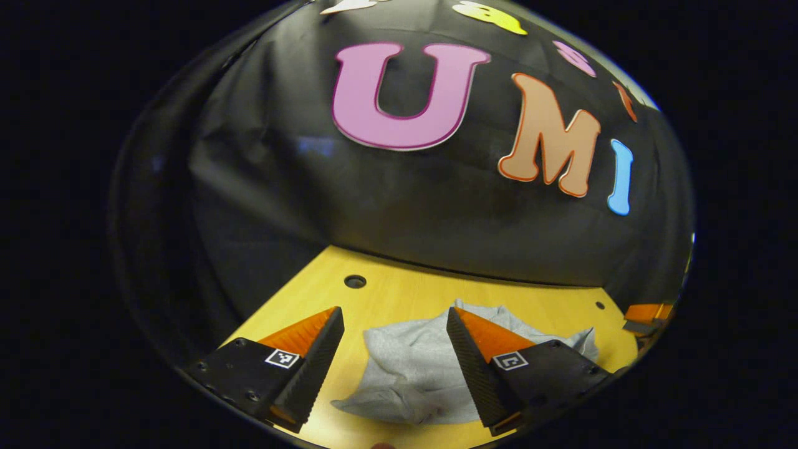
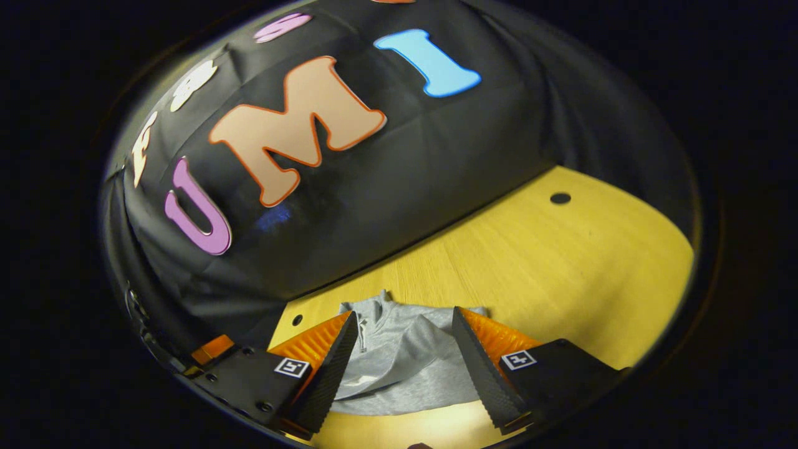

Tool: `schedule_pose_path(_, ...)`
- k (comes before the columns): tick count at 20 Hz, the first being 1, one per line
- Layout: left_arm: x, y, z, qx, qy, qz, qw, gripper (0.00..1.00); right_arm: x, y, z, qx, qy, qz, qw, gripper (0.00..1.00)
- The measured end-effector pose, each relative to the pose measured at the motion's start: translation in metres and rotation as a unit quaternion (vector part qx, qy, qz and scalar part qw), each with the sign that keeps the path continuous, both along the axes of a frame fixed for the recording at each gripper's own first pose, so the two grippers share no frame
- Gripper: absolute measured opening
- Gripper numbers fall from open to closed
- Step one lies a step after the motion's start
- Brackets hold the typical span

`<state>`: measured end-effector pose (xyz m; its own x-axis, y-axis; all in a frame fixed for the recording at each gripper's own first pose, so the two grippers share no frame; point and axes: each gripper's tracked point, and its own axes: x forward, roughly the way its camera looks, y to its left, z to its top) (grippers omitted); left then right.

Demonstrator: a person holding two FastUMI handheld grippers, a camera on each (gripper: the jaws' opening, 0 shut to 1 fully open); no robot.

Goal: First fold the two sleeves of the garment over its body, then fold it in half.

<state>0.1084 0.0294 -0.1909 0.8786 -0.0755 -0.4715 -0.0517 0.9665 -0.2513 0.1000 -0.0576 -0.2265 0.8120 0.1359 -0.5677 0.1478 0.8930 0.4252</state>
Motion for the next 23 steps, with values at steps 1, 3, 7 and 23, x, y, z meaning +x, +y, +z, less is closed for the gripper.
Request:
schedule_pose_path(1,-0.005,0.0,0.009,0.02,-0.012,0.0,1.0,0.96,-0.005,0.0,0.01,-0.028,-0.02,0.01,0.999,0.96)
schedule_pose_path(3,-0.023,0.001,0.03,0.051,-0.034,-0.001,0.998,0.95,-0.017,0.001,0.031,-0.079,-0.057,0.029,0.995,0.96)
schedule_pose_path(7,-0.051,-0.007,0.045,0.073,-0.044,0.003,0.996,0.95,-0.039,0.002,0.06,-0.162,-0.112,0.047,0.979,0.96)
schedule_pose_path(23,-0.059,-0.022,0.072,0.097,-0.07,-0.003,0.993,0.95,-0.054,0.068,0.081,-0.191,-0.161,0.125,0.96,0.96)
